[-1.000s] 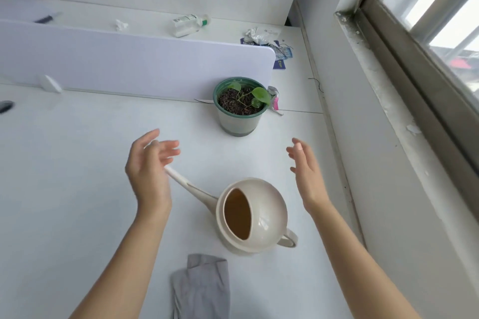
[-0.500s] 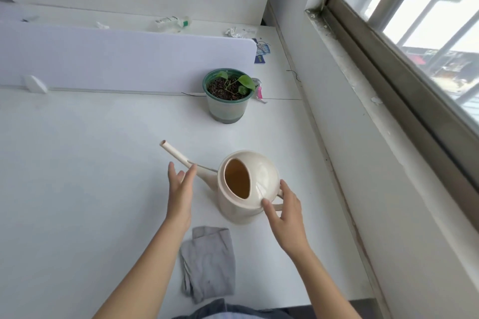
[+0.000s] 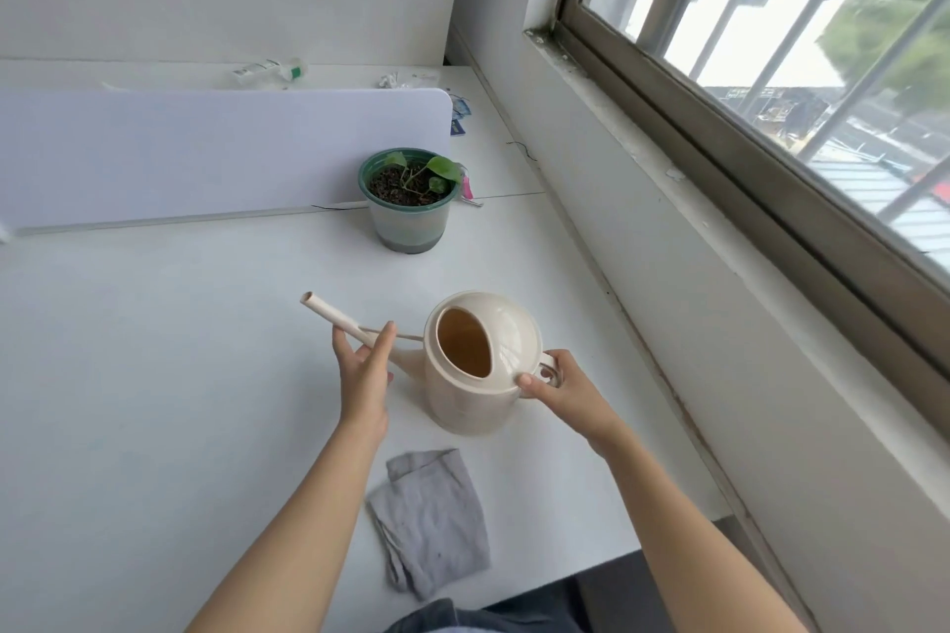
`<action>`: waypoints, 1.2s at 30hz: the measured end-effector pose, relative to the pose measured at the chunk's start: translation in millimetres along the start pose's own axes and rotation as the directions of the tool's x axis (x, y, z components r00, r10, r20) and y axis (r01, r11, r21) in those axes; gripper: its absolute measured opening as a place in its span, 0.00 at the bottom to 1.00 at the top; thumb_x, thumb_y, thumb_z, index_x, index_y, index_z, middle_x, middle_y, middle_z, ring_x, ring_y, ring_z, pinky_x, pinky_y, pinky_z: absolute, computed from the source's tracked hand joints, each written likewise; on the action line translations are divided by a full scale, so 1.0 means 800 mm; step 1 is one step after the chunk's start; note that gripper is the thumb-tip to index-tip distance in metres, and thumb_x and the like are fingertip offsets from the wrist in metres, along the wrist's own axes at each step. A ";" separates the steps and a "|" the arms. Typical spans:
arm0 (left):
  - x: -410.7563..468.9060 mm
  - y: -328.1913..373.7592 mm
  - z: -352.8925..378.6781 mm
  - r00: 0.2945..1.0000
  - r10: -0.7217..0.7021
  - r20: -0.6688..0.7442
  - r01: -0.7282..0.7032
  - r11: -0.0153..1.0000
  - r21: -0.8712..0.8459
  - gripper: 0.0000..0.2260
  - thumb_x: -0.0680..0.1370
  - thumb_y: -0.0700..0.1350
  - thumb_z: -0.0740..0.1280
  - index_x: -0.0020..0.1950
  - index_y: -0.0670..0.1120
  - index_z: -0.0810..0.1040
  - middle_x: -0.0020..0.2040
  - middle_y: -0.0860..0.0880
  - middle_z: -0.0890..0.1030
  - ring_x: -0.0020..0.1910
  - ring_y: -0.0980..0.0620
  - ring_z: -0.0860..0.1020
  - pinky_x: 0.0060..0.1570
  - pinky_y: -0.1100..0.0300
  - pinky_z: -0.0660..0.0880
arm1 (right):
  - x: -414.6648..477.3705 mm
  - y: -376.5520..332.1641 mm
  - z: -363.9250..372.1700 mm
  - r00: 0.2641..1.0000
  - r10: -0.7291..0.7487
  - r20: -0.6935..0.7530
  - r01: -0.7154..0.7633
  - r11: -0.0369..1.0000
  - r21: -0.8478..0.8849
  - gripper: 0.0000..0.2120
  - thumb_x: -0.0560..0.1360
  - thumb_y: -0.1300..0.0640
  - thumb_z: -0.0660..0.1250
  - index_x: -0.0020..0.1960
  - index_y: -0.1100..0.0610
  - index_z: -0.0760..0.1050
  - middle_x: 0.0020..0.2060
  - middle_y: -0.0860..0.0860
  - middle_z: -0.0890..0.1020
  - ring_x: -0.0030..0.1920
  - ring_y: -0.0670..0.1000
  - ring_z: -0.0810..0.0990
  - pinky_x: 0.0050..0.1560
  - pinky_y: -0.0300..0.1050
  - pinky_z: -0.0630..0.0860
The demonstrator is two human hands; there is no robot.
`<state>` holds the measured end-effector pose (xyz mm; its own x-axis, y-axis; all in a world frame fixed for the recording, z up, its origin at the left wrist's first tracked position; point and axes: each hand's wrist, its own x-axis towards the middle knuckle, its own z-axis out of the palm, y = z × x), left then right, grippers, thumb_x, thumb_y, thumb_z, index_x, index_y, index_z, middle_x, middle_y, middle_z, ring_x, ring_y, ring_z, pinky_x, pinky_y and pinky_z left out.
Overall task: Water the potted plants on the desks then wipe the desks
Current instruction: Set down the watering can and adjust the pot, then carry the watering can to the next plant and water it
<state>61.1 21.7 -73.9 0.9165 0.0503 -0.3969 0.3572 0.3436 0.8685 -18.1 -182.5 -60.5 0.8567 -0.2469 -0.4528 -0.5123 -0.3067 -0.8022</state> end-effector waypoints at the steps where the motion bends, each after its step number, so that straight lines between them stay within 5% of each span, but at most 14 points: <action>1: 0.001 -0.001 -0.001 1.000 -0.005 0.003 0.005 1.000 -0.005 0.31 0.77 0.46 0.64 0.74 0.56 0.50 0.59 0.50 0.73 0.66 0.47 0.70 0.62 0.50 0.63 | -0.002 -0.004 -0.002 1.000 0.012 -0.002 -0.012 1.000 -0.013 0.36 0.50 0.30 0.71 0.50 0.48 0.67 0.51 0.48 0.74 0.58 0.50 0.75 0.57 0.43 0.72; 5: 0.001 0.000 -0.005 1.000 -0.011 0.024 0.012 1.000 -0.027 0.29 0.77 0.48 0.63 0.74 0.55 0.52 0.59 0.52 0.72 0.67 0.46 0.69 0.64 0.48 0.63 | -0.008 -0.023 -0.004 1.000 -0.004 0.009 0.004 1.000 -0.001 0.35 0.48 0.36 0.70 0.48 0.55 0.68 0.43 0.46 0.74 0.44 0.42 0.74 0.42 0.34 0.70; 11: -0.011 0.013 -0.018 1.000 -0.015 0.004 0.015 0.995 -0.102 0.24 0.78 0.52 0.59 0.73 0.52 0.58 0.70 0.45 0.67 0.67 0.43 0.68 0.63 0.48 0.64 | -0.023 -0.030 0.000 0.995 -0.071 0.069 0.067 0.996 0.056 0.31 0.50 0.44 0.74 0.46 0.57 0.69 0.43 0.49 0.77 0.40 0.42 0.77 0.33 0.26 0.72; 16: -0.053 0.026 -0.038 0.995 0.057 -0.082 -0.071 0.980 -0.187 0.21 0.79 0.50 0.57 0.72 0.52 0.60 0.62 0.46 0.71 0.61 0.46 0.71 0.59 0.51 0.66 | -0.046 -0.030 0.001 0.973 -0.153 0.171 0.135 0.985 0.109 0.35 0.50 0.40 0.77 0.51 0.57 0.72 0.50 0.50 0.81 0.52 0.50 0.81 0.53 0.41 0.78; 18: -0.076 0.031 -0.048 0.987 0.088 -0.136 -0.116 0.970 -0.214 0.21 0.79 0.50 0.57 0.72 0.50 0.60 0.60 0.47 0.70 0.58 0.47 0.72 0.57 0.52 0.67 | -0.063 -0.033 0.001 0.955 -0.189 0.228 0.166 0.979 0.117 0.35 0.58 0.36 0.74 0.54 0.60 0.73 0.50 0.51 0.81 0.54 0.52 0.81 0.58 0.44 0.76; 21: -0.116 0.038 -0.063 0.969 0.128 -0.213 -0.174 0.961 -0.213 0.21 0.80 0.49 0.56 0.72 0.49 0.59 0.58 0.47 0.70 0.56 0.48 0.72 0.55 0.54 0.68 | -0.086 -0.034 0.002 0.935 -0.189 0.301 0.143 0.975 0.169 0.14 0.76 0.47 0.60 0.50 0.57 0.73 0.49 0.46 0.78 0.45 0.41 0.82 0.45 0.28 0.72; 23: -0.146 0.039 -0.076 0.950 0.151 -0.275 -0.210 0.957 -0.201 0.21 0.80 0.48 0.56 0.72 0.48 0.59 0.58 0.47 0.70 0.55 0.48 0.73 0.54 0.54 0.69 | -0.102 -0.037 0.006 0.930 -0.202 0.307 0.152 0.972 0.179 0.13 0.78 0.50 0.56 0.48 0.57 0.74 0.47 0.47 0.78 0.41 0.35 0.79 0.37 0.24 0.71; 25: -0.182 0.037 -0.090 0.929 0.155 -0.337 -0.227 0.956 -0.185 0.21 0.79 0.48 0.57 0.72 0.48 0.61 0.57 0.47 0.71 0.56 0.47 0.73 0.55 0.53 0.69 | -0.114 -0.038 0.016 0.926 -0.200 0.320 0.145 0.972 0.187 0.18 0.79 0.49 0.54 0.52 0.60 0.76 0.51 0.52 0.79 0.50 0.42 0.78 0.31 0.21 0.70; 28: -0.240 0.019 -0.117 0.860 0.173 -0.480 -0.271 0.952 -0.142 0.18 0.79 0.47 0.57 0.68 0.46 0.65 0.55 0.47 0.72 0.53 0.47 0.74 0.52 0.56 0.70 | -0.135 -0.041 0.041 0.916 -0.181 0.358 0.124 0.976 0.176 0.20 0.79 0.48 0.54 0.54 0.59 0.77 0.53 0.54 0.80 0.57 0.51 0.77 0.38 0.30 0.78; 31: -0.278 0.002 -0.136 0.802 0.167 -0.573 -0.279 0.953 -0.114 0.15 0.79 0.45 0.58 0.66 0.46 0.67 0.54 0.48 0.72 0.50 0.49 0.76 0.52 0.56 0.69 | -0.151 -0.039 0.062 0.903 -0.151 0.401 0.110 0.986 0.125 0.17 0.78 0.47 0.55 0.51 0.55 0.78 0.53 0.53 0.80 0.54 0.49 0.77 0.58 0.55 0.77; 36: -0.331 -0.015 -0.174 0.676 0.168 -0.717 -0.316 0.946 -0.076 0.17 0.79 0.43 0.57 0.68 0.45 0.65 0.54 0.46 0.77 0.52 0.47 0.78 0.56 0.56 0.72 | -0.193 -0.044 0.107 0.840 -0.112 0.531 0.097 0.994 0.057 0.13 0.77 0.47 0.57 0.43 0.51 0.78 0.48 0.50 0.81 0.52 0.49 0.77 0.62 0.59 0.73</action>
<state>-211.2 134.5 -20.3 0.5508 0.7643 -0.3354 0.0347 0.3806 0.9241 -127.2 -55.0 4.6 0.8084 0.3154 -0.4969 -0.4226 -0.2766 -0.8631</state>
